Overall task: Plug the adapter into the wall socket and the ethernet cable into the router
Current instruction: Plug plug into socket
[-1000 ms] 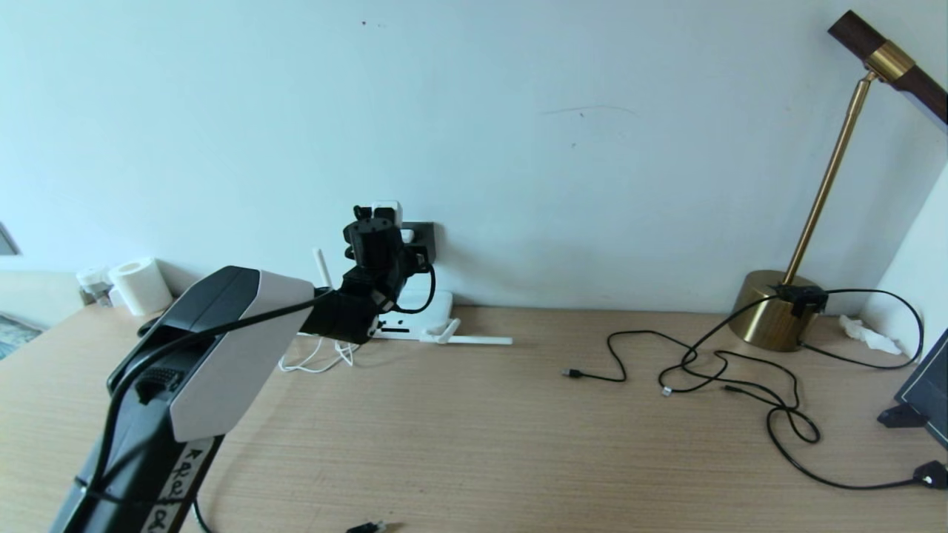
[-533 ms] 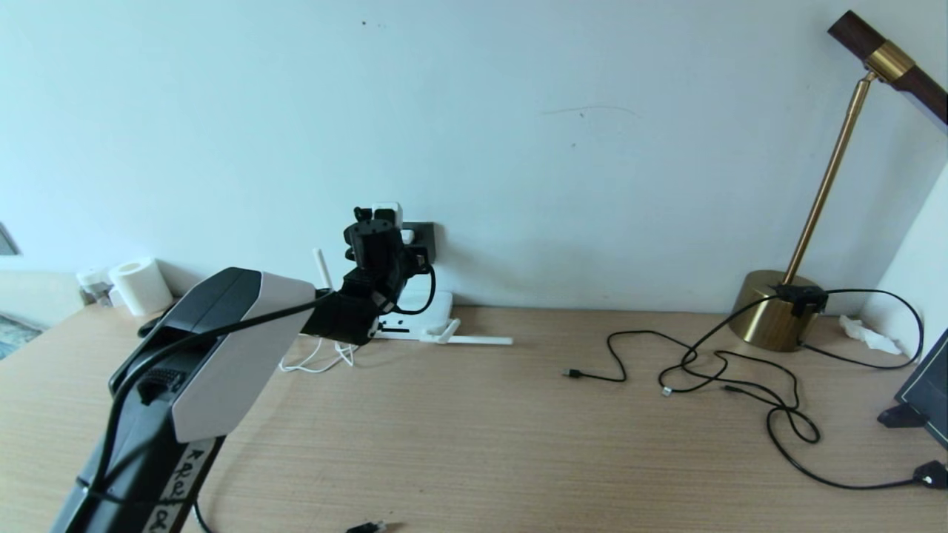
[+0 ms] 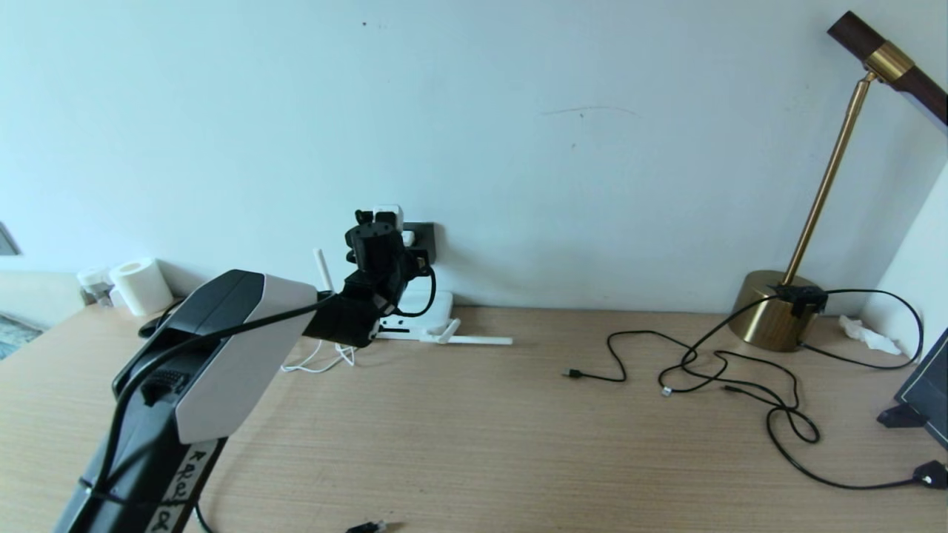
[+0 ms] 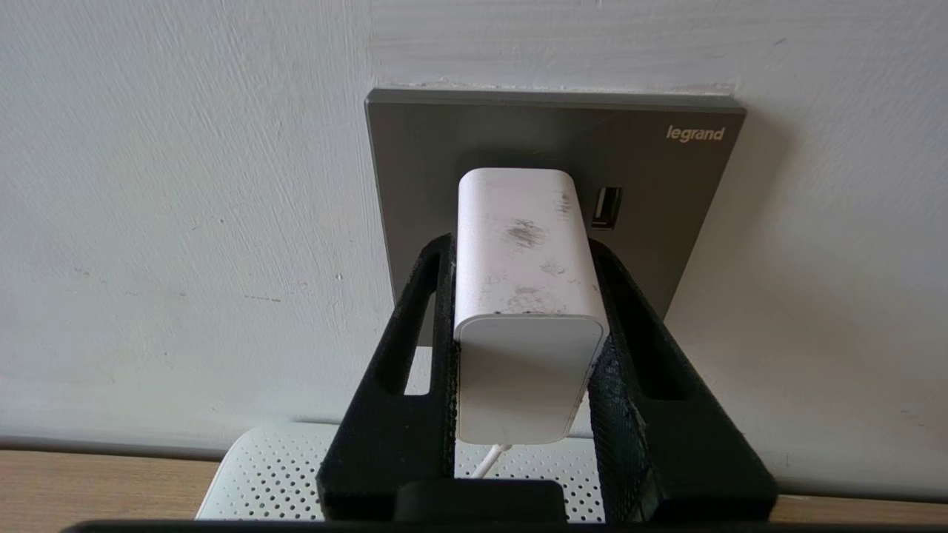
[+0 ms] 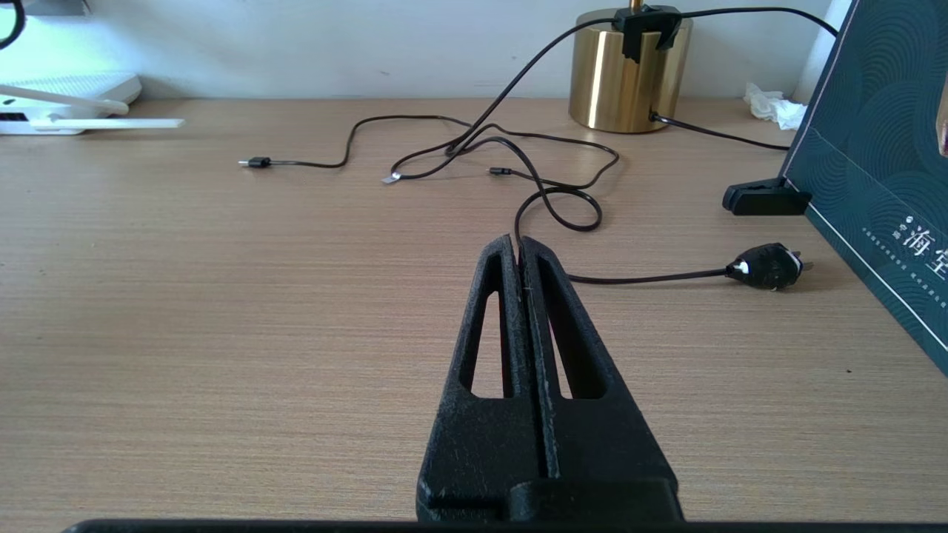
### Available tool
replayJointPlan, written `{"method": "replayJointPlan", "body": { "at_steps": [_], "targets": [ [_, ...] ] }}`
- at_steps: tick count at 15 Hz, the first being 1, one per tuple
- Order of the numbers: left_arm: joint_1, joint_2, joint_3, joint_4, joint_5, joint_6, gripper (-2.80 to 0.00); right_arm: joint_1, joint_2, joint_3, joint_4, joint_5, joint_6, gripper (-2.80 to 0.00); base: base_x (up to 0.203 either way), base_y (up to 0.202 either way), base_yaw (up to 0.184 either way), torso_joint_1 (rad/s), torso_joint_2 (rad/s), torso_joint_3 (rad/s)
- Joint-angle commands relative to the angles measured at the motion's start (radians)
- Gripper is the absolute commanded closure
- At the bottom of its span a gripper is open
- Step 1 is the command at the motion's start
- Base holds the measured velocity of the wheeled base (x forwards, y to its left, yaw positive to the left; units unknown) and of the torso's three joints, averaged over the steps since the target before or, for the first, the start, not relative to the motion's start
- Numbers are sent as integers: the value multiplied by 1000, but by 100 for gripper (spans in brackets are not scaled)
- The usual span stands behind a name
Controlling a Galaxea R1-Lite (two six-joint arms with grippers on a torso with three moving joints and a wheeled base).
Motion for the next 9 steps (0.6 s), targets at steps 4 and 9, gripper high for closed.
{"method": "replayJointPlan", "body": {
  "at_steps": [4, 9],
  "targets": [
    [0, -3, -17, 10, 2, 0, 0, 1, 0, 9, -1, 1, 0, 0, 0, 0, 0, 0, 0, 0],
    [0, -4, -47, 35, 2, 0, 0, 0, 0, 9, -1, -1, 0, 0, 0, 0, 0, 0, 0, 0]
  ]
}}
